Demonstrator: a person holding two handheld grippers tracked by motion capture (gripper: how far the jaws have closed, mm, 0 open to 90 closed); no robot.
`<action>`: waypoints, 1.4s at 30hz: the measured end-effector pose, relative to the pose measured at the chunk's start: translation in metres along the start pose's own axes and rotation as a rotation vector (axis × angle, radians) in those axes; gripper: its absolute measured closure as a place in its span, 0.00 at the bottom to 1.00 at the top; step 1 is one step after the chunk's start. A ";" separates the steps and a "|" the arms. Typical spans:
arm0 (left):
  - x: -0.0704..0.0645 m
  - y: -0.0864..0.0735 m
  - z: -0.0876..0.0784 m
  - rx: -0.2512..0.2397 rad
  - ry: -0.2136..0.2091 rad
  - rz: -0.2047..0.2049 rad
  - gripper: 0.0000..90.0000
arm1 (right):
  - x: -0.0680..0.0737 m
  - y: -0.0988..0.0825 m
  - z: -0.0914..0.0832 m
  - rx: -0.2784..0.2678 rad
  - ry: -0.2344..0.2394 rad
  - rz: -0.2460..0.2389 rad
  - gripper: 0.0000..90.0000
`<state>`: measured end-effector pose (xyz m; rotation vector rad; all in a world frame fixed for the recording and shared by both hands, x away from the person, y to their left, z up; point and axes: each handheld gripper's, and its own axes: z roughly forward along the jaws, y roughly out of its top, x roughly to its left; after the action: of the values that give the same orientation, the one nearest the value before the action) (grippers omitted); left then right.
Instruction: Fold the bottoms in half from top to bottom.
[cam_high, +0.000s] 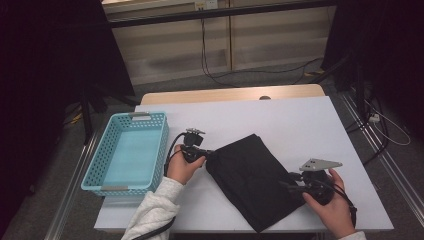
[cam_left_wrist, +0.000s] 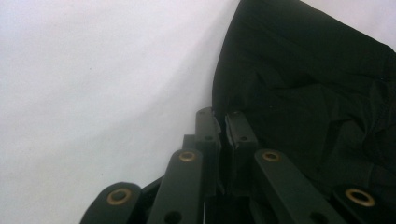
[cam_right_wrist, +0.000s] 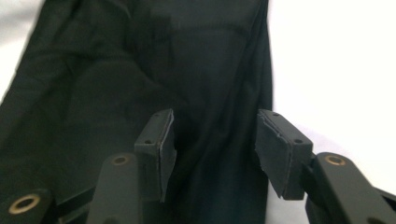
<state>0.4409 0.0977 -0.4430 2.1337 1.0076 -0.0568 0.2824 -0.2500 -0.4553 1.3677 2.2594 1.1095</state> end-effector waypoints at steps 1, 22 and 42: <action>0.000 0.000 0.000 -0.001 0.002 0.002 0.95 | 0.000 -0.001 0.002 0.019 0.008 0.009 0.58; 0.000 0.002 0.001 -0.017 0.009 0.007 0.95 | -0.022 0.003 -0.008 -0.013 0.019 0.078 0.96; -0.001 -0.020 -0.005 -0.049 0.047 0.017 0.37 | -0.018 0.000 -0.003 -0.009 0.010 0.038 0.95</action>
<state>0.4256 0.1082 -0.4513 2.1075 1.0080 0.0261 0.2896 -0.2666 -0.4559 1.4107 2.2408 1.1401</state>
